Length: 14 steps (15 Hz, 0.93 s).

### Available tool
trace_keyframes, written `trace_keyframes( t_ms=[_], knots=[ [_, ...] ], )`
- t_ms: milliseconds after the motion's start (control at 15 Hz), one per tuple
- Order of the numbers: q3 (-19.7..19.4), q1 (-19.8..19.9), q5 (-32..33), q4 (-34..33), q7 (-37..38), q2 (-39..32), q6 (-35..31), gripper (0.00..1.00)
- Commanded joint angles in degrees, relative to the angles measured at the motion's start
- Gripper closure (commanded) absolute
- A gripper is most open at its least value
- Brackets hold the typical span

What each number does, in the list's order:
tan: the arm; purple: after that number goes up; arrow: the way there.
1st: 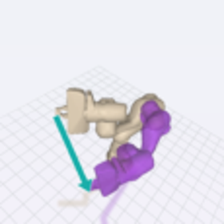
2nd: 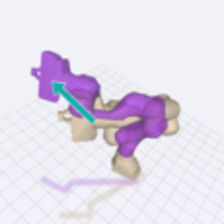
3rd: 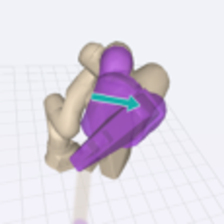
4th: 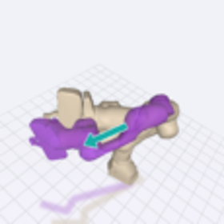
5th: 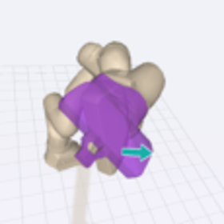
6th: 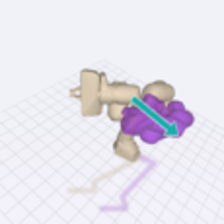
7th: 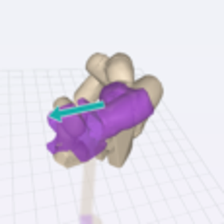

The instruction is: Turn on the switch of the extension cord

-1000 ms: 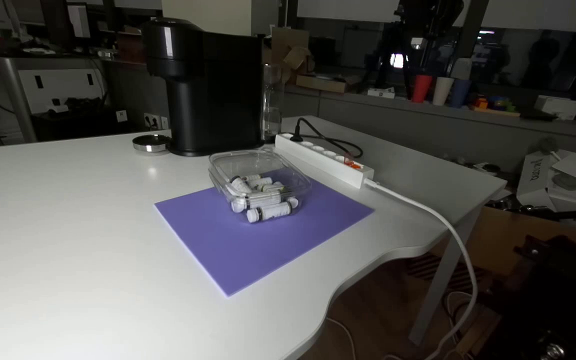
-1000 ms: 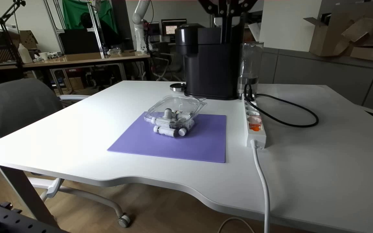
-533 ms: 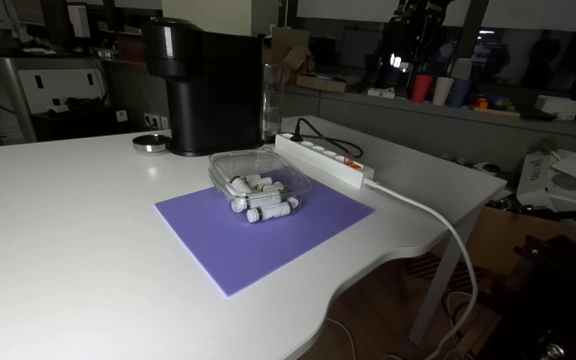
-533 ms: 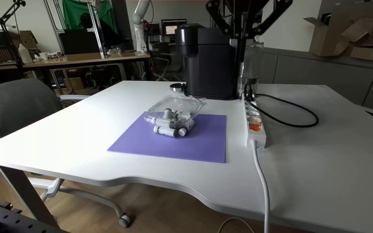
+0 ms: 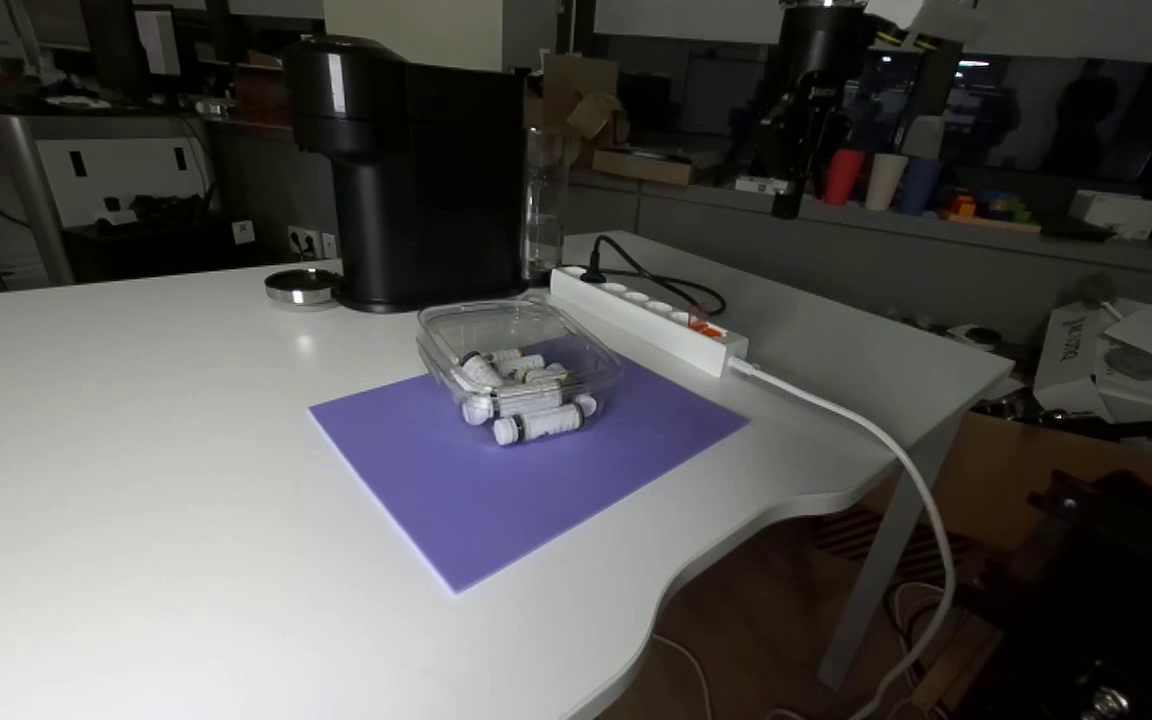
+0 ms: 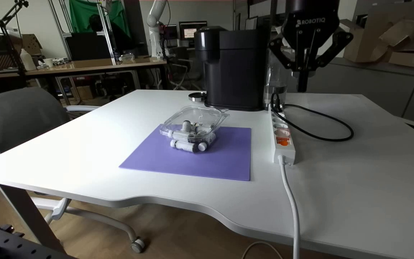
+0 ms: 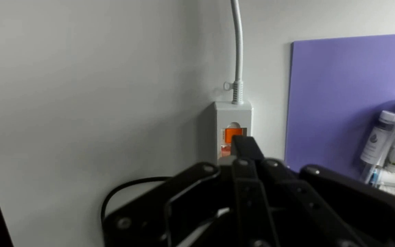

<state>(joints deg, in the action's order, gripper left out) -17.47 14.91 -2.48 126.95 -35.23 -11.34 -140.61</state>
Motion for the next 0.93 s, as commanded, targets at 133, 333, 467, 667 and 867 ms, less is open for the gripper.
trace_keyframes(
  t_ms=[133, 333, 467, 667, 867],
  knots=[
    [5.36, 3.69, -0.45, -9.73, -2.48, -8.91, 2.59, 1.00],
    [7.36, 4.04, 0.12, -11.86, -1.54, -11.61, 2.52, 1.00],
    [8.17, 4.11, 0.20, -12.35, -0.83, -12.69, 1.60, 1.00],
    [8.64, 3.85, 0.56, -11.85, 0.77, -13.75, -1.38, 1.00],
    [9.71, 4.51, -1.03, -10.42, 1.44, -12.67, -3.64, 1.00]
  ],
)
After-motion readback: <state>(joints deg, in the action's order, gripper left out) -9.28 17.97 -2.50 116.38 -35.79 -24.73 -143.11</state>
